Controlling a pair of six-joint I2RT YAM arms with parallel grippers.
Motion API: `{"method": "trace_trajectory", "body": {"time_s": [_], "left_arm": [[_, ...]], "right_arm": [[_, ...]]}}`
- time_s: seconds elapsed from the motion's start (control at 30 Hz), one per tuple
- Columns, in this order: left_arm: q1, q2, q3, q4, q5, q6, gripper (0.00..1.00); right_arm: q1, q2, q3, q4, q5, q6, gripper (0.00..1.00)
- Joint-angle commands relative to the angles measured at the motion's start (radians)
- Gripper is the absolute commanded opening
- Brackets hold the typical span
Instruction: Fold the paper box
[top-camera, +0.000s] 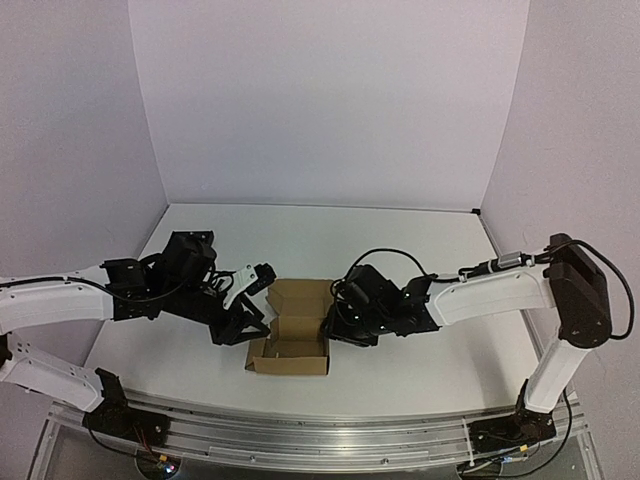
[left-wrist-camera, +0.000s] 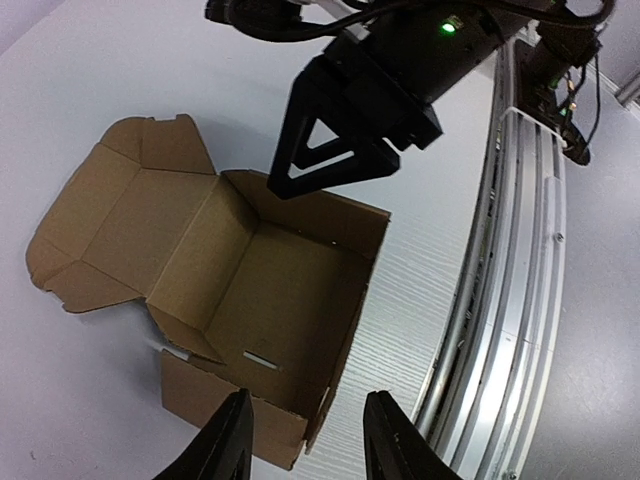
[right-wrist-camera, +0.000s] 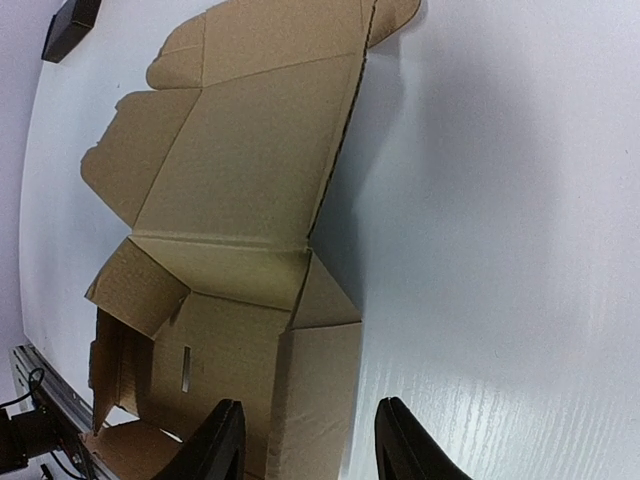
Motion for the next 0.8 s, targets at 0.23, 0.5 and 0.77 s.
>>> {"method": "trace_trajectory", "body": {"time_s": [0.23, 0.5, 0.77], "left_arm": [[0.001, 0.014, -0.091, 0.010, 0.129, -0.447, 0.31], [0.000, 0.003, -0.225, 0.080, 0.117, -0.448, 0.25], [-0.051, 0.102, -0.241, 0.182, 0.213, -0.375, 0.22]], "right_arm": [[0.035, 0.074, 0.073, -0.062, 0.109, -0.012, 0.42], [0.091, 0.087, 0.105, -0.119, 0.237, 0.003, 0.29], [0.120, 0.098, 0.104, -0.136, 0.338, 0.091, 0.19]]}}
